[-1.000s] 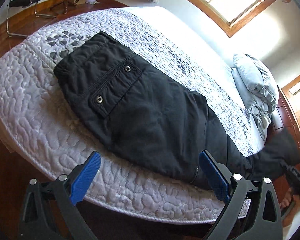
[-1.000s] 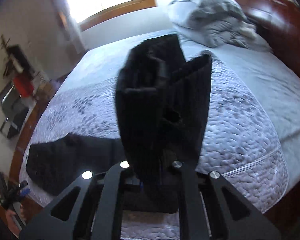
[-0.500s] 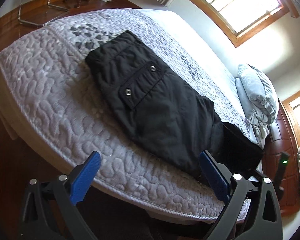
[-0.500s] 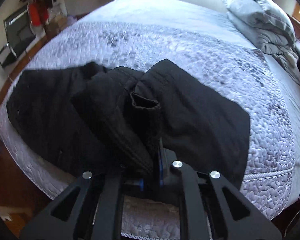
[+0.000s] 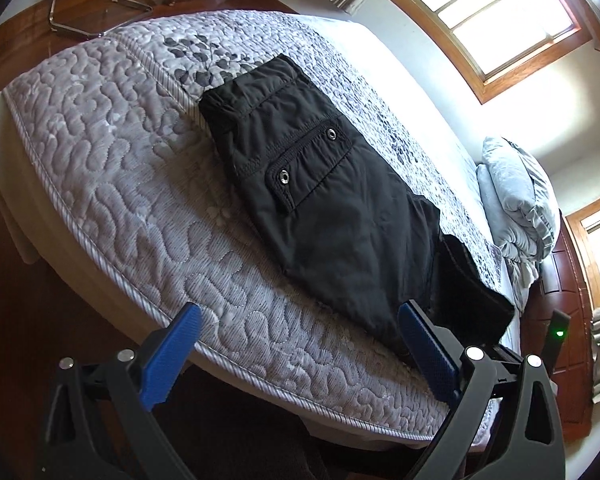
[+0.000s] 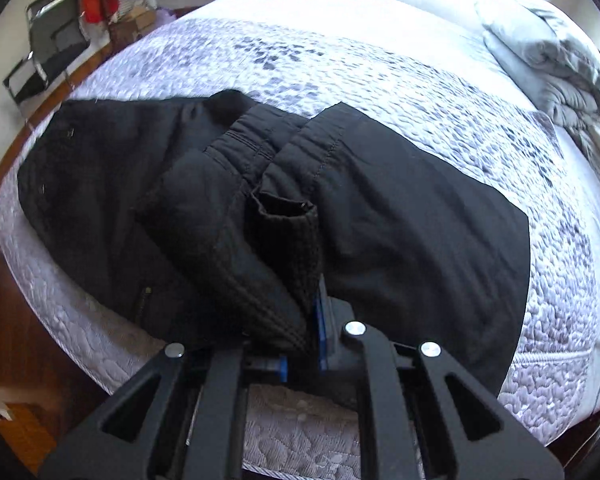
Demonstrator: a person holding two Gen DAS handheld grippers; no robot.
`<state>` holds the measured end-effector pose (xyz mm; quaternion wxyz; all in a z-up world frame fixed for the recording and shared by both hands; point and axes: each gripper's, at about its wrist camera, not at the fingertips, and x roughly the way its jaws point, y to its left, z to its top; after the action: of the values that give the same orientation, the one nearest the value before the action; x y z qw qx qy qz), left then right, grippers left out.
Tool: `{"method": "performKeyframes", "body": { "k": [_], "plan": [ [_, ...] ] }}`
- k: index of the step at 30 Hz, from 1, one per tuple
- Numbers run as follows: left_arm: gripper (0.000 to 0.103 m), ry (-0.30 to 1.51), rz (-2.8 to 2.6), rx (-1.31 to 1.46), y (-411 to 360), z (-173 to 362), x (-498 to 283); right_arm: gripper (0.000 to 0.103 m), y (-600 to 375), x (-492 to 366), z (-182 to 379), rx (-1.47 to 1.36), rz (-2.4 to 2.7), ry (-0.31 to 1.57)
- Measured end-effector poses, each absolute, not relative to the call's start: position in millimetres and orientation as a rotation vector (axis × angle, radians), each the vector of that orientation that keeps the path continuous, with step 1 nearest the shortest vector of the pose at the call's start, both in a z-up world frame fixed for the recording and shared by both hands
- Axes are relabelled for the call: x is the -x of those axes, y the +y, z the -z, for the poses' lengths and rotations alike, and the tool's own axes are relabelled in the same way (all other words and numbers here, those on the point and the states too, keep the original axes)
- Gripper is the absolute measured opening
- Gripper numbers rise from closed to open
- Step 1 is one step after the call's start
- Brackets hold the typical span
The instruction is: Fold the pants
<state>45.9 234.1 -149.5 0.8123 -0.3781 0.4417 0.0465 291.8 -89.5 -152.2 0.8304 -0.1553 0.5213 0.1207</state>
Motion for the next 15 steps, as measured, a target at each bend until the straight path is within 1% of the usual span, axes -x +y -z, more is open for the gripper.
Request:
{"method": "performKeyframes", "body": {
  "k": [2, 4, 5, 6, 7, 8, 10, 12, 14, 15],
  "plan": [
    [0.099, 0.944, -0.100, 0.811, 233, 150, -46, 0.010, -85, -293, 164, 0.347, -0.255, 1.122],
    [0.099, 0.951, -0.101, 0.818, 233, 152, -46, 0.016, -84, -294, 179, 0.361, -0.264, 1.146],
    [0.099, 0.953, -0.101, 0.821, 233, 152, -46, 0.021, -82, -293, 183, 0.374, -0.266, 1.149],
    [0.099, 0.957, -0.101, 0.825, 232, 153, -46, 0.030, -81, -291, 186, 0.387, -0.273, 1.147],
    [0.099, 0.961, -0.101, 0.825, 231, 153, -47, 0.035, -79, -288, 187, 0.402, -0.289, 1.149],
    [0.099, 0.963, -0.101, 0.823, 231, 153, -47, 0.043, -79, -285, 186, 0.413, -0.299, 1.148],
    [0.099, 0.968, -0.102, 0.816, 229, 153, -47, 0.050, -81, -279, 178, 0.396, -0.327, 1.146],
    [0.099, 0.971, -0.104, 0.815, 228, 153, -48, 0.062, -90, -273, 165, 0.300, -0.397, 1.145],
    [0.099, 0.972, -0.101, 0.817, 227, 154, -50, 0.068, -98, -269, 153, 0.197, -0.476, 1.154],
    [0.099, 0.973, -0.101, 0.818, 228, 154, -51, 0.069, -102, -266, 147, 0.159, -0.504, 1.150]
  ]
}}
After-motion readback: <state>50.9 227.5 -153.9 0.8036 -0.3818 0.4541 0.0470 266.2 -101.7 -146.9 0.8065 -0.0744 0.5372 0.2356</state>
